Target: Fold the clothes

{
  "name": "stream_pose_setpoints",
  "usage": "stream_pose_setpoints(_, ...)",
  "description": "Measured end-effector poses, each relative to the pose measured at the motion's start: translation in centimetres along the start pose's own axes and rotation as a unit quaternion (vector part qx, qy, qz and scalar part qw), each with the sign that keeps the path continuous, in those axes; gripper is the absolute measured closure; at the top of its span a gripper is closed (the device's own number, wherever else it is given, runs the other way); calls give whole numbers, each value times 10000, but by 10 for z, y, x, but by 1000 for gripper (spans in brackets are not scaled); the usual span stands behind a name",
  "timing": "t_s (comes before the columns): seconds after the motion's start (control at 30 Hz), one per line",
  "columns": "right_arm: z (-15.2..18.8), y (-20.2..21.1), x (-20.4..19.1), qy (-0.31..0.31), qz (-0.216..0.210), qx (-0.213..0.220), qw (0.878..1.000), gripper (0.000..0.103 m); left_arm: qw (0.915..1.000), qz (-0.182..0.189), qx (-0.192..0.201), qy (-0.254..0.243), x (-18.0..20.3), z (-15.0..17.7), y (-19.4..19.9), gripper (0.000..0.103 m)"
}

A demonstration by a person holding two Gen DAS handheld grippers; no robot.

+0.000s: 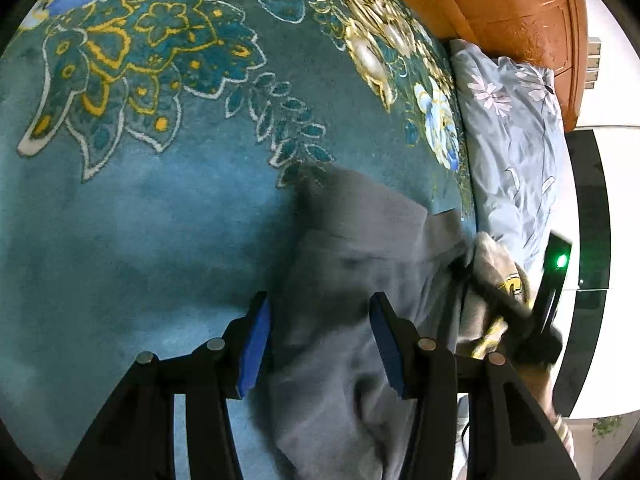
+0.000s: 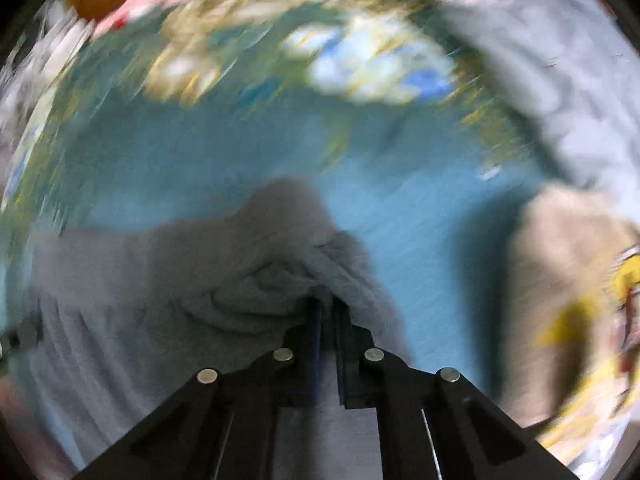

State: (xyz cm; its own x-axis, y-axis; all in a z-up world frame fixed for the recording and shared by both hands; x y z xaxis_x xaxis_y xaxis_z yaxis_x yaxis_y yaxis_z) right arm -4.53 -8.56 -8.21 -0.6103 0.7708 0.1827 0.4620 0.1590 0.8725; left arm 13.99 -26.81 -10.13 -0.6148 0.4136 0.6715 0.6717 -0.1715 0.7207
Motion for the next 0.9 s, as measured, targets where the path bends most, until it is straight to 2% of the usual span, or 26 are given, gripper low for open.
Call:
stream_pose_setpoints(0.07,-10,-2,23,-177,488,156,9985,97,10000,-6,-71,-9,1,0,-5,52)
stream_pose_setpoints(0.17,-2,-20,28,-349,372,-139,9986,96,9999,19,-166,-32,3,1,-13,52)
stream_pose_setpoints(0.2,-1,-20,26,-280,473,-117,9984,92,9998,60,-207,-44,5,1,-16,51)
stream_pose_setpoints(0.27,1,-11,28,-328,541,-30,9980,90,9993,151,-326,-78,9,2,-24,51)
stream_pose_setpoints(0.37,-1,14,37,-588,515,160,9968,77,9986,209,-412,-247,17,1,-30,51)
stream_pose_setpoints(0.4,-6,29,39,-719,522,341,9955,68,9984,264,-426,-264,19,-1,-32,51)
stream_pose_setpoints(0.5,20,97,58,-1313,342,931,9864,50,9965,705,-449,-44,25,-10,-32,50)
stream_pose_setpoints(0.57,66,147,69,-1763,140,1101,9781,49,9958,796,-460,7,27,-13,-34,45)
stream_pose_setpoints(0.7,185,204,95,-2650,253,666,9616,48,9966,570,-582,-85,29,-10,-49,48)
stream_pose_setpoints(0.73,221,214,97,-2922,351,395,9549,48,9967,548,-569,-165,32,-9,-51,65)
stream_pose_setpoints(0.77,260,223,99,-3209,480,62,9459,48,9971,480,-486,-329,37,-8,-50,97)
stream_pose_setpoints(0.83,325,239,98,-3724,665,-446,9246,48,9983,271,-148,-491,40,-11,-42,96)
stream_pose_setpoints(0.9,383,257,92,-4429,715,-785,8903,48,9989,104,227,-408,35,-22,-27,96)
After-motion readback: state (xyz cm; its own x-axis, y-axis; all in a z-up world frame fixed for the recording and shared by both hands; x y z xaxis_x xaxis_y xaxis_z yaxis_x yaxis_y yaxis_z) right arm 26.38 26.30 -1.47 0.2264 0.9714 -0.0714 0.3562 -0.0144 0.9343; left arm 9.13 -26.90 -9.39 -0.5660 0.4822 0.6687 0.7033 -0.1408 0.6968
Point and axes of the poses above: each gripper's, at about its wrist camera, not at the fingertips, and y roughly against the way its jaws point, x to its right, z to its underside, the point moved 4 cm from there along -y, roughly the way its jaws point, and after that the axes turned 12 degrees about x, right-handed, at the moved point
